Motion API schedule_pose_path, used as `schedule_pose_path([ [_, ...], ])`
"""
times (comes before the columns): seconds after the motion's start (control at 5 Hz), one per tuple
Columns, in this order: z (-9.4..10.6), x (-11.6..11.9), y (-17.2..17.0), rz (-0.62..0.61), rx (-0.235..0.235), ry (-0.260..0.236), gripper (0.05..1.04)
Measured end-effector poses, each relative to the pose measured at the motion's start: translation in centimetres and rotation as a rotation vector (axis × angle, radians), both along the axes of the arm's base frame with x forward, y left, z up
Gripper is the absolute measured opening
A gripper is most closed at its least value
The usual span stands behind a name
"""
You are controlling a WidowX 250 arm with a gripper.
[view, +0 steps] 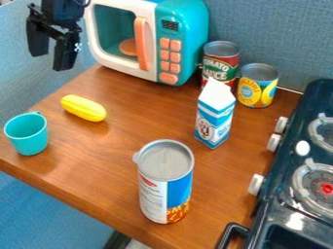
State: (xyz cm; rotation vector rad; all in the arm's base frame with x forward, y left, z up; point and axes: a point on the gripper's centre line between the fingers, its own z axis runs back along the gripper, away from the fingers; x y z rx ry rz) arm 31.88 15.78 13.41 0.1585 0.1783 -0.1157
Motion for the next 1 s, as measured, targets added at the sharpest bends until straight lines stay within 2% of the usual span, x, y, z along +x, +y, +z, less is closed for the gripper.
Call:
schedule_pose_path([
  [0.2, -1.5, -0.1, -0.2, 0.008, -0.02, 0.038, 1.01],
  [0.4, -1.9, 0.7, -0.6, 0.161, -0.029, -0.039, 1.01],
  [0.6, -2.2, 1.5, -0.2, 0.385, -0.121, -0.155, 1.01],
  [0.8, -2.7, 1.5, 1.0, 0.604, -0.171, -0.226, 1.01],
  [1.0, -3.3, 1.5, 1.3, 0.815, -0.153, -0.253, 1.01],
])
